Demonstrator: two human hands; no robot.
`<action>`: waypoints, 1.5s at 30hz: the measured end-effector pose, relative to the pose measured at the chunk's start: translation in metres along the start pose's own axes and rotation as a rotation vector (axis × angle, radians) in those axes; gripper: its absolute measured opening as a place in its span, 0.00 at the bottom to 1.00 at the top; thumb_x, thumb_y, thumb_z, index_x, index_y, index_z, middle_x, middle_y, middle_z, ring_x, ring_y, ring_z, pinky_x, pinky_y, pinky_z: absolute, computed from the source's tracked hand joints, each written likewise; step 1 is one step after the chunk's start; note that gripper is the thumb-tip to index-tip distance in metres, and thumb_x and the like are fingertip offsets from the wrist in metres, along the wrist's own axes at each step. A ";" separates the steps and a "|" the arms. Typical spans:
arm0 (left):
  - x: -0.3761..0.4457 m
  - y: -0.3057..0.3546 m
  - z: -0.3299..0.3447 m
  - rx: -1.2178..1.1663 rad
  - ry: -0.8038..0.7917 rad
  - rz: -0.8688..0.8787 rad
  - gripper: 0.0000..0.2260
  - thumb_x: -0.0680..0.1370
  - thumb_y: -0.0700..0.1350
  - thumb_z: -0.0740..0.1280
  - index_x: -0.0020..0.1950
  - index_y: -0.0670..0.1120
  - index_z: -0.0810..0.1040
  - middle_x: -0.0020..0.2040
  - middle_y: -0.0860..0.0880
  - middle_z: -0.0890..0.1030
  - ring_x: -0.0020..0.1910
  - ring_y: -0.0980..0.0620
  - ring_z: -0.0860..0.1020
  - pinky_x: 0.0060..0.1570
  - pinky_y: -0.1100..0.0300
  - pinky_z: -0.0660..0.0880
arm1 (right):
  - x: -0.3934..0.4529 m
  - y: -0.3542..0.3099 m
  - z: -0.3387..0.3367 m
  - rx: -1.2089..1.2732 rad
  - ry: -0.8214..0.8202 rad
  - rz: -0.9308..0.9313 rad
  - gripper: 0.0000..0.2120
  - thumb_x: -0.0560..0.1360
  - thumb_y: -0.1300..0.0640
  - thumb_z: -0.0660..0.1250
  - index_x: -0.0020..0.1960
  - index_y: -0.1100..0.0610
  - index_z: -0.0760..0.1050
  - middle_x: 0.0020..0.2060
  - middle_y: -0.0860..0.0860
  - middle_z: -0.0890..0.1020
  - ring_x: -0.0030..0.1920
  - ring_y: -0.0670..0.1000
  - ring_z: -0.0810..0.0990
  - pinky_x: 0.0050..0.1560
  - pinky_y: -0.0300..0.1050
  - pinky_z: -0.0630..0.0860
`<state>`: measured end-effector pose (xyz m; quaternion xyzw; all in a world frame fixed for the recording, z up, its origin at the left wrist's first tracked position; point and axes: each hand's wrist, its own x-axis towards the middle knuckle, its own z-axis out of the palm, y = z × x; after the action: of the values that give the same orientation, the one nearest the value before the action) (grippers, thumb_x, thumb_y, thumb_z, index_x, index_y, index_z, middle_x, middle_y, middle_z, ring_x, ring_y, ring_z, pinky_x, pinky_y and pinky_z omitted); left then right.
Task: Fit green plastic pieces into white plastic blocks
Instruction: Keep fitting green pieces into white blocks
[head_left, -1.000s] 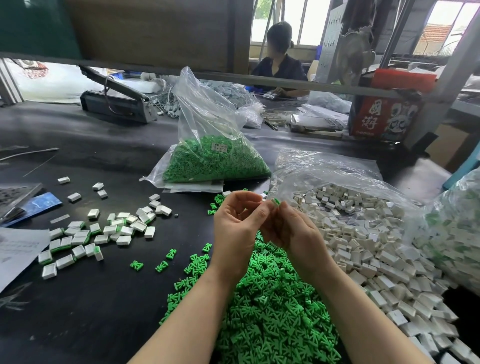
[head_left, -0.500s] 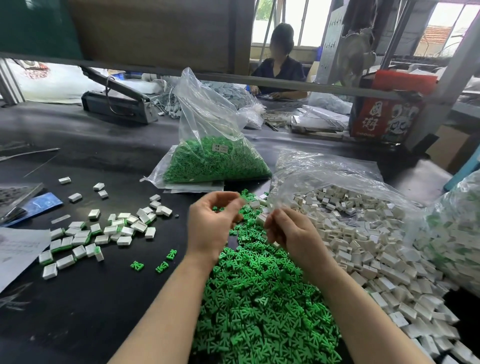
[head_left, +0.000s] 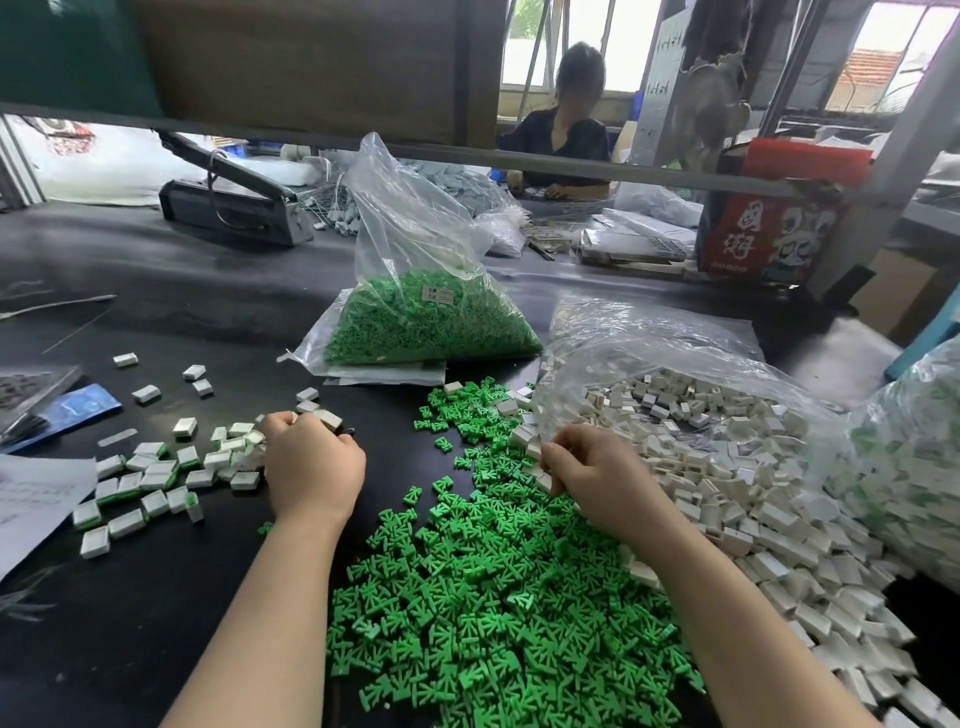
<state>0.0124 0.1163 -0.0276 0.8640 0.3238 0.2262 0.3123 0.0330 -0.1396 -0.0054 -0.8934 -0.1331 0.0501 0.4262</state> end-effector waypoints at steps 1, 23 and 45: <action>0.000 0.000 0.000 0.044 -0.015 -0.006 0.13 0.78 0.40 0.66 0.57 0.32 0.76 0.69 0.36 0.67 0.57 0.34 0.74 0.60 0.47 0.69 | 0.000 0.000 -0.001 -0.055 0.008 -0.008 0.07 0.80 0.51 0.64 0.45 0.52 0.76 0.34 0.49 0.81 0.24 0.38 0.71 0.26 0.32 0.67; -0.062 0.053 0.033 0.076 -0.587 0.595 0.13 0.76 0.56 0.69 0.60 0.58 0.77 0.63 0.52 0.72 0.66 0.49 0.66 0.66 0.52 0.62 | -0.002 0.003 0.009 -0.822 0.165 -0.117 0.12 0.81 0.51 0.61 0.62 0.52 0.75 0.62 0.50 0.78 0.65 0.53 0.72 0.68 0.52 0.68; -0.061 0.061 0.014 -0.888 -0.954 0.141 0.13 0.73 0.52 0.71 0.49 0.44 0.85 0.44 0.46 0.86 0.38 0.55 0.81 0.38 0.65 0.75 | -0.005 -0.009 0.006 -0.070 0.344 -0.462 0.12 0.73 0.60 0.74 0.55 0.51 0.80 0.45 0.40 0.82 0.43 0.37 0.76 0.42 0.27 0.69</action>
<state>0.0042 0.0315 -0.0074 0.6775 -0.0322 -0.0498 0.7332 0.0250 -0.1309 -0.0026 -0.8488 -0.2606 -0.2054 0.4117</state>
